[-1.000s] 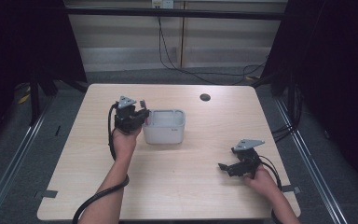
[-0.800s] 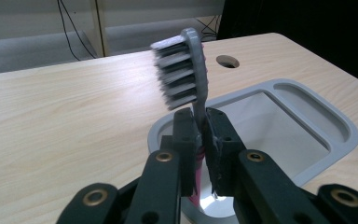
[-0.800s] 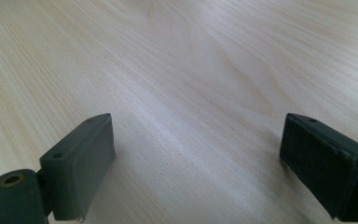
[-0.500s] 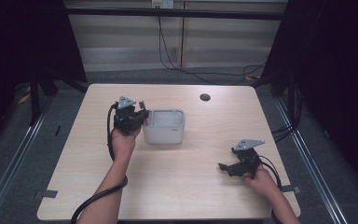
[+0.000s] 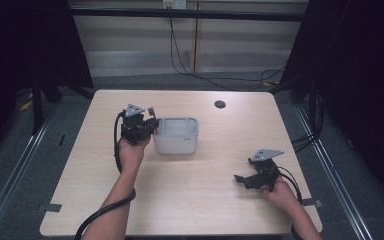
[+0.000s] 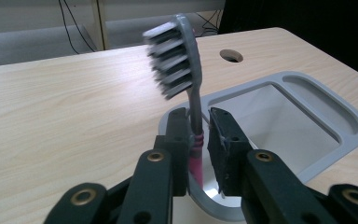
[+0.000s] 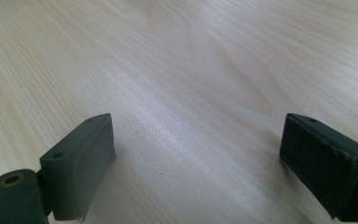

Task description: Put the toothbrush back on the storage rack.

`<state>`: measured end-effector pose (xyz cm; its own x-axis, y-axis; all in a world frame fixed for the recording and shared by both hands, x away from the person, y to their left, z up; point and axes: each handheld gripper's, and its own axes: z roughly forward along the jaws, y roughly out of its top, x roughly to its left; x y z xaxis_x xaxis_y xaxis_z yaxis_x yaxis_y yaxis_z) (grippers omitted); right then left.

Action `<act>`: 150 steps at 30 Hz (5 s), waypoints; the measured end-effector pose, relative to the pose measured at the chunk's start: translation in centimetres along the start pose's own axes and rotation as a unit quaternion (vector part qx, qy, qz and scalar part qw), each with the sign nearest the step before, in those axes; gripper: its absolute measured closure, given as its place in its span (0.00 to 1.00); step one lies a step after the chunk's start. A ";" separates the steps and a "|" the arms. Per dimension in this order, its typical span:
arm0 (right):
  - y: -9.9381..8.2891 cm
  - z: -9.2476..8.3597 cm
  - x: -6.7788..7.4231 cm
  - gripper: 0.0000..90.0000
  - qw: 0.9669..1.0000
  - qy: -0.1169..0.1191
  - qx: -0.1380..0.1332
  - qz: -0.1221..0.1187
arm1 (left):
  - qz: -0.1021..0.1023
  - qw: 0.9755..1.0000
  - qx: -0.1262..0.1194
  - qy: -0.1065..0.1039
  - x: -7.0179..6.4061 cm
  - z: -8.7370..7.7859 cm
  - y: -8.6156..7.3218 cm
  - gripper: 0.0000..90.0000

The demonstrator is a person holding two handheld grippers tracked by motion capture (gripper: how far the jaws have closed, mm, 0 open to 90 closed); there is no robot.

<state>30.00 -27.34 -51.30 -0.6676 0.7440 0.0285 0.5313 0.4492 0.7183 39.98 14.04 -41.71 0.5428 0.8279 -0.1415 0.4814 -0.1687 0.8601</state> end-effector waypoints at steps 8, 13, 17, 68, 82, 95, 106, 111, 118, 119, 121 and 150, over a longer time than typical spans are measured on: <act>0.0 0.0 0.0 0.11 1.000 0.000 0.000 0.000 | -0.002 1.000 0.002 0.000 0.2 0.0 0.0 0.80; 0.0 0.0 0.0 0.11 1.000 0.000 0.000 0.000 | -0.004 1.000 0.004 0.004 0.4 -0.1 0.0 0.72; 0.0 0.0 0.0 0.11 1.000 0.000 0.000 0.000 | -0.005 1.000 0.004 0.011 0.5 -0.4 0.0 0.64; 0.0 0.0 0.0 0.11 1.000 0.000 0.000 0.001 | 0.011 1.000 0.026 -0.001 1.2 -3.4 -3.8 0.28; 0.0 0.0 0.0 0.11 1.000 -0.001 0.000 0.001 | 0.010 0.998 0.055 0.001 1.9 -3.9 -6.6 0.25; 0.0 0.0 0.0 0.11 1.000 -0.001 0.000 0.001 | 0.015 0.996 0.082 0.017 2.6 -4.1 -8.3 0.25; 0.0 0.0 0.0 0.11 1.000 -0.001 0.000 0.001 | 0.019 0.994 0.108 0.029 3.2 -3.8 -9.3 0.25; 0.0 0.0 0.0 0.11 1.000 -0.001 0.000 0.001 | 0.023 0.993 0.115 0.031 3.2 -3.8 -9.4 0.25; 0.0 0.0 0.0 0.11 1.000 -0.001 0.000 0.001 | 0.024 0.991 0.129 0.035 3.4 -3.6 -9.9 0.25; 0.0 0.0 0.0 0.11 1.000 -0.001 0.000 0.001 | 0.024 0.991 0.129 0.035 3.4 -3.6 -9.9 0.25; 0.0 0.0 0.0 0.11 1.000 -0.001 0.000 0.001 | 0.029 0.990 0.133 0.038 3.5 -3.6 -10.0 0.25; 0.0 0.0 0.0 0.11 1.000 -0.001 0.000 0.001 | 0.034 0.986 0.158 0.047 3.6 -3.1 -11.0 0.25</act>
<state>29.94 -27.33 -51.29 -0.6650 0.7463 0.0283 0.5329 0.4476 0.7182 34.50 20.53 -50.14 0.5218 0.8525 -0.0302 0.6448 -0.3710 0.6683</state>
